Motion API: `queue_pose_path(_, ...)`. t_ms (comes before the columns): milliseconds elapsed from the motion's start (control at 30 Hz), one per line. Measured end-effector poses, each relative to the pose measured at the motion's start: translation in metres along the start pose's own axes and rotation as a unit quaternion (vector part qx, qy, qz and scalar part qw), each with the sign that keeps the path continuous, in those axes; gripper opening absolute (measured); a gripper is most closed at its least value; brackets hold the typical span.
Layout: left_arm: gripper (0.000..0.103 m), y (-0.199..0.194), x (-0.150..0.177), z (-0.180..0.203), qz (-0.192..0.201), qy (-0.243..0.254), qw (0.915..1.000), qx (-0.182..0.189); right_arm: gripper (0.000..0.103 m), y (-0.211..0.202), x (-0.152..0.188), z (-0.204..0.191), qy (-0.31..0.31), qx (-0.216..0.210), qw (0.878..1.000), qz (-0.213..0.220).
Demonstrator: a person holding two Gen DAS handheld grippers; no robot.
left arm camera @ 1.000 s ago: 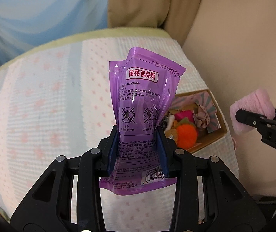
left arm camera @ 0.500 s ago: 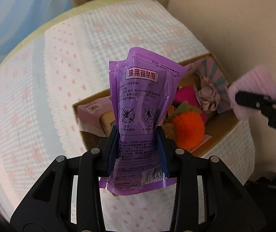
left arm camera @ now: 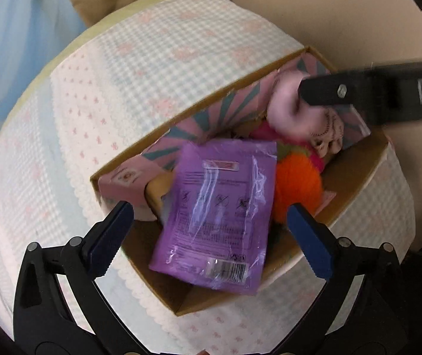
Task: Organize soft objects
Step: 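Carry the purple packet and pink fuzzy roll into the box and release both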
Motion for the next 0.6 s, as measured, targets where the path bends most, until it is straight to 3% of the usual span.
queue_pose_path(300, 0.103, -0.009, 0.007, -0.014, -0.006, -0.039, 0.9990, 0.019, 0.103, -0.011, 0.010, 0.002, 0.013, 0.013, 1.000, 0.008)
queue_pose_path(600, 0.103, -0.042, 0.008, -0.032, 0.023, -0.056, 0.9978, 0.028, 0.103, -0.029, 0.014, -0.015, 0.005, 0.020, 1.000, 0.017)
Point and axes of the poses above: each gripper's, at about its wrist camera, not at the fingertips, and y roughly the way its jaws point, z to its right, x to its underside, the point moved 1 cm from there along y, roughly the way its jaws point, and after that the axes turned 12 degrees about -y, right-handed, at the moved point
